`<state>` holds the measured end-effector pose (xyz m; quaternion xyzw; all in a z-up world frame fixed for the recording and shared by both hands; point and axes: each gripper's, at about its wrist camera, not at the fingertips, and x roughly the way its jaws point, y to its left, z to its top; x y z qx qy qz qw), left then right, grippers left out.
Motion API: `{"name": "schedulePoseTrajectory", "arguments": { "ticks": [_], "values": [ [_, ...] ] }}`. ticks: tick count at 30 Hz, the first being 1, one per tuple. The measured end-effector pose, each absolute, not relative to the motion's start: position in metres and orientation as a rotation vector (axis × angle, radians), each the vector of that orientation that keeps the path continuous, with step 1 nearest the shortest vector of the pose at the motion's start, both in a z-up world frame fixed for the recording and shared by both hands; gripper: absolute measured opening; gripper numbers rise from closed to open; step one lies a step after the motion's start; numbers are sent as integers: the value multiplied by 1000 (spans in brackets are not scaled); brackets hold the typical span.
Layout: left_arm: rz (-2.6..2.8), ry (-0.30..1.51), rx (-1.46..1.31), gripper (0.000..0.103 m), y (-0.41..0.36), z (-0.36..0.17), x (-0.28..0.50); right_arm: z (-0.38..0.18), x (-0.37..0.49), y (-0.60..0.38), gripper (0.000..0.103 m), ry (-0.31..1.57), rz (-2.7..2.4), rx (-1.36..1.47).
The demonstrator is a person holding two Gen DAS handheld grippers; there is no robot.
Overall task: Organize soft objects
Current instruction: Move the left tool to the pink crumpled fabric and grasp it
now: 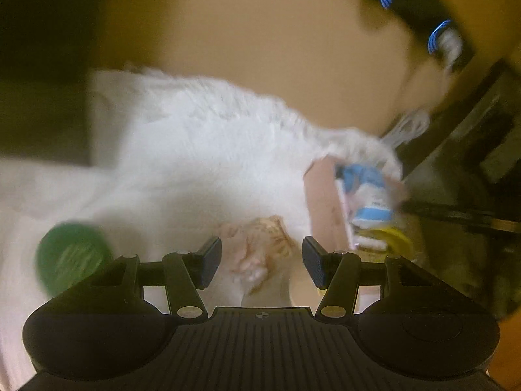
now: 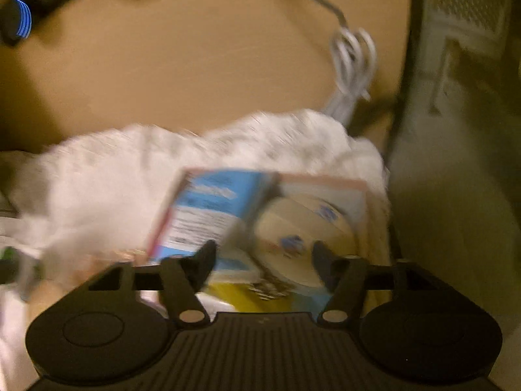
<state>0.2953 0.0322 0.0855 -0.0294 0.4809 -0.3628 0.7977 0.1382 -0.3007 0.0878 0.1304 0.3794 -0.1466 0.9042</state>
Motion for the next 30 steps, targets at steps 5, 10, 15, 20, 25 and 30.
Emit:
{"name": "schedulePoseTrajectory", "arguments": {
  "ticks": [5,10,15,20,25,30],
  "values": [
    [-685,1239,142,59,-31,51,340,111,129,-288,79,723,-176,295],
    [-617,1394,192,59,-46,9,352,124,133,-275,79,702,-118,249],
    [-710,1326,108,20,-38,15,345,133,152,-265,79,715,-136,184],
    [-770,1213,8,19,1,47,324,127,199,-252,62,829,-52,272],
    [-772,1120,-56,19,45,81,303,85,273,-218,42,1100,23,275],
    [-757,1083,-121,19,90,95,281,46,314,-186,40,1242,5,140]
  ]
}}
